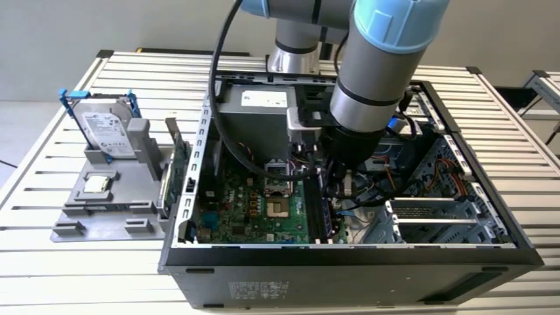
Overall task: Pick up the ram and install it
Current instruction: 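Press down the ram until it locks into place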
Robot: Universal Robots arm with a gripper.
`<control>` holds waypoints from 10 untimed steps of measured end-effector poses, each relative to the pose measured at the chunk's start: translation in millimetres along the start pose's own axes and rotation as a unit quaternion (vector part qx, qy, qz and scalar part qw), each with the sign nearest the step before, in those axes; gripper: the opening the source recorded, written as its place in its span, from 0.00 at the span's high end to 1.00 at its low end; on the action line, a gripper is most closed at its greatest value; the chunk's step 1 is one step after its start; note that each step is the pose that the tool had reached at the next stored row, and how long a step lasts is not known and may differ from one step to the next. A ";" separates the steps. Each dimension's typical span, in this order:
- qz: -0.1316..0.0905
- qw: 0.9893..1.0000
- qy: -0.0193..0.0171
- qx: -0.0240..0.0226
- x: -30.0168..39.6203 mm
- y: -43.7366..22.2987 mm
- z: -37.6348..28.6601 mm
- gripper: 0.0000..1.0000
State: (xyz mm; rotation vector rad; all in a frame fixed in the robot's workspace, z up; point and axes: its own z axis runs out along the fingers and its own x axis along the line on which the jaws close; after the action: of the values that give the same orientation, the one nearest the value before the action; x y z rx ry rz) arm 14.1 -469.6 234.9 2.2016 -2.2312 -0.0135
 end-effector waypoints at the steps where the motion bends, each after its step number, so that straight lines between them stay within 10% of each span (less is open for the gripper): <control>1: 0.003 1.000 0.000 0.000 -0.2 0.0 0.7 1.00; 10: 0.009 1.000 0.002 0.000 -1.0 -0.1 7.4 1.00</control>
State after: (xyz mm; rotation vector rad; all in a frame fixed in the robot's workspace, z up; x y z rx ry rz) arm 14.1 -468.5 227.5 2.1808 -2.2483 -0.0096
